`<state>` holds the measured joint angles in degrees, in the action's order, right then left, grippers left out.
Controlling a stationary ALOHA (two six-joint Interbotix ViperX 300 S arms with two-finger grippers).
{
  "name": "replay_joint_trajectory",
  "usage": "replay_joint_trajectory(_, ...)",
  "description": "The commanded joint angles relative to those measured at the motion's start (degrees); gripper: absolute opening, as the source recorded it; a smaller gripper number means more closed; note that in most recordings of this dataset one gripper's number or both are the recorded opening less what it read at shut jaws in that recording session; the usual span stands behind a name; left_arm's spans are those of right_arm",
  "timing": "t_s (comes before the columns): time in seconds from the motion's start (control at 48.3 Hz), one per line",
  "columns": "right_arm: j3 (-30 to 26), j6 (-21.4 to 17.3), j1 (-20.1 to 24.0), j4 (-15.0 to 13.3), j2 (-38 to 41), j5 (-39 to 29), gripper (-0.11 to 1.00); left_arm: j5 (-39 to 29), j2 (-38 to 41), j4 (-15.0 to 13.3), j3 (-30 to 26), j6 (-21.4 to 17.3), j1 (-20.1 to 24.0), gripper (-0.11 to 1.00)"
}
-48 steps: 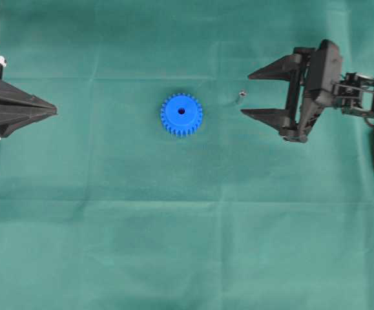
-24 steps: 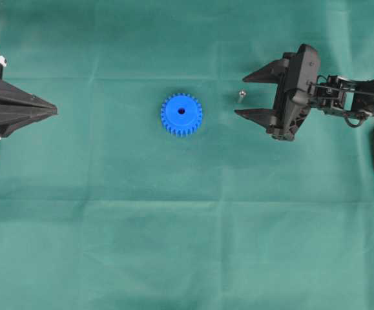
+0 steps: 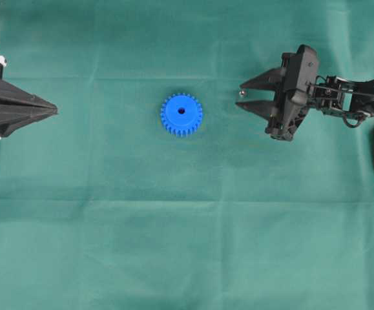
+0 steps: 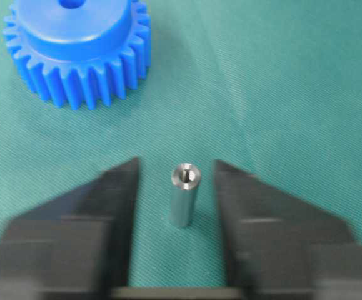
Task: Insert the shaft placed at a random location into the center hole of the medium gear at another random location.
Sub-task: 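Lower the right gripper around the silver shaft and close on it, then lift the shaft and carry it left over the blue gear's center hole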
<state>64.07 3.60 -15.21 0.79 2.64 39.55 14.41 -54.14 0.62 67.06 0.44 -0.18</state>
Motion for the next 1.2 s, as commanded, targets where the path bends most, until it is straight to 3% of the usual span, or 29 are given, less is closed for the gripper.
replay_joint_trajectory(0.0, -0.6, 0.8, -0.3, 0.2, -0.4, 0.8, 0.30, 0.3, 0.4, 0.1, -1.3, 0.1, 0.2, 0.00)
replay_joint_trajectory(0.083, -0.7, 0.8, -0.3, 0.2, -0.4, 0.8, 0.14, 0.3, 0.4, 0.1, -1.3, 0.1, 0.2, 0.00)
replay_joint_trajectory(0.703, -0.8, 0.6, -0.2, 0.2, -3.6, -0.1, 0.14, 0.3, 0.4, 0.1, -1.4, 0.3, 0.2, 0.00)
replay_joint_trajectory(1.179, -2.1, 0.6, 1.4, 0.2, -18.7, -13.8, 0.14, 0.3, 0.4, 0.1, -1.4, 0.3, 0.2, 0.00)
